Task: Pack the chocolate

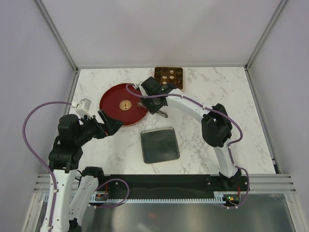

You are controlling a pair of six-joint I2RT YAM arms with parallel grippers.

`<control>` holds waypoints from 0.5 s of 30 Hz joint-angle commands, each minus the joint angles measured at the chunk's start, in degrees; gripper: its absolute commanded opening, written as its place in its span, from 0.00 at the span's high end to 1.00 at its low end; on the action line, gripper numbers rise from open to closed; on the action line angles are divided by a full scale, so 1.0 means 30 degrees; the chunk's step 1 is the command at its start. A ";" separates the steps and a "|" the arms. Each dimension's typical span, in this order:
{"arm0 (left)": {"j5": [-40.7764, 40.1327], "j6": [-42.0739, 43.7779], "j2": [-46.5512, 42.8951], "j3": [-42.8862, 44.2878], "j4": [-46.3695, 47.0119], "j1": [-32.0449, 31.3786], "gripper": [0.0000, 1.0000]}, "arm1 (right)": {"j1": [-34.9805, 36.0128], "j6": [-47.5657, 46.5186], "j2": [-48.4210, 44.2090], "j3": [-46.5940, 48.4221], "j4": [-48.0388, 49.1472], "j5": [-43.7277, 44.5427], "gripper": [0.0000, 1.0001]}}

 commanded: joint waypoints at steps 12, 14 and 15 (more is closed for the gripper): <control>0.0232 0.0250 -0.0108 0.0144 0.0711 0.0077 0.02 | 0.0075 0.0156 -0.0953 0.1533 0.0482 -0.0761 0.62; 0.0261 0.0222 -0.0108 0.0144 0.0740 0.0077 0.02 | 0.0046 0.0156 -0.0982 0.1563 0.0482 -0.0790 0.62; 0.0290 0.0222 -0.0079 0.0173 0.0741 0.0077 0.02 | 0.0046 0.0156 -0.1011 0.1592 0.0453 -0.0790 0.62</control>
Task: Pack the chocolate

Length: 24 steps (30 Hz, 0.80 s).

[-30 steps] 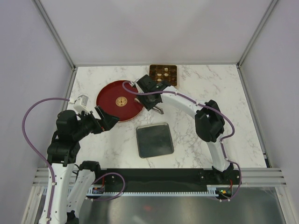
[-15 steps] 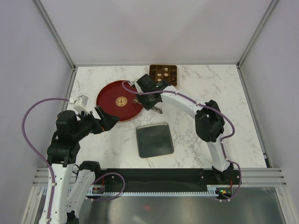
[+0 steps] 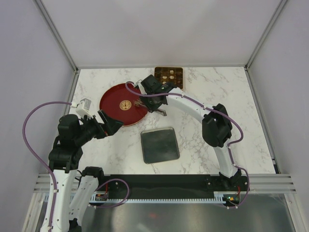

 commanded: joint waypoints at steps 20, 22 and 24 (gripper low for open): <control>0.0320 0.0280 0.0112 0.0349 0.0712 0.0077 0.02 | -0.4113 0.0119 -0.3260 -0.0124 0.0504 0.0913 0.62; 0.0320 0.0280 0.0112 0.0320 0.0711 0.0077 0.02 | -0.4347 0.0206 -0.3318 -0.0388 0.0475 0.1205 0.62; 0.0320 0.0280 0.0112 0.0320 0.0711 0.0077 0.02 | -0.4436 0.0236 -0.3319 -0.0593 0.0475 0.1992 0.62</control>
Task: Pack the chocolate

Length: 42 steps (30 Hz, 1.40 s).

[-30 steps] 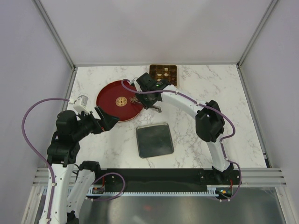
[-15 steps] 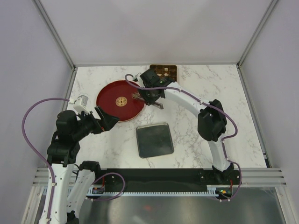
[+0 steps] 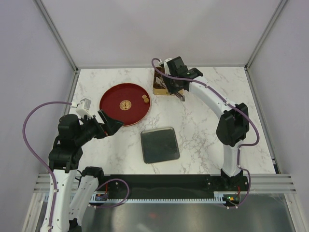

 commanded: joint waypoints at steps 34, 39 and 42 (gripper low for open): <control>0.0239 0.0185 -0.0005 0.0086 0.0712 0.0077 0.02 | -0.0512 0.0310 0.0161 -0.1408 0.0937 0.1585 0.57; 0.0210 0.0185 -0.0035 0.0085 0.0712 0.0077 0.02 | -0.0513 0.0310 0.0191 -0.1350 0.0937 0.1614 0.55; 0.0210 0.0156 -0.0035 0.0086 0.0741 0.0077 0.02 | -0.0513 0.0281 0.0220 -0.1233 0.0966 0.1701 0.53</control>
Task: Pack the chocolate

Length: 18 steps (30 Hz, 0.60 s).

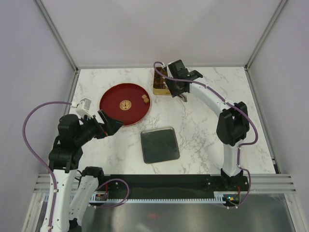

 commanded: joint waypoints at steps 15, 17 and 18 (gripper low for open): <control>0.0269 0.0134 -0.0064 0.0203 0.0712 0.0077 0.02 | 0.0384 0.0032 -0.0541 0.2100 0.0397 -0.0472 0.52; 0.0298 0.0163 -0.0093 0.0232 0.0711 0.0077 0.02 | 0.0909 0.0061 -0.0717 0.1895 0.0426 -0.0618 0.52; 0.0269 0.0134 -0.0093 0.0203 0.0711 0.0077 0.02 | 0.1087 0.0061 -0.0775 0.1750 0.0397 -0.0706 0.52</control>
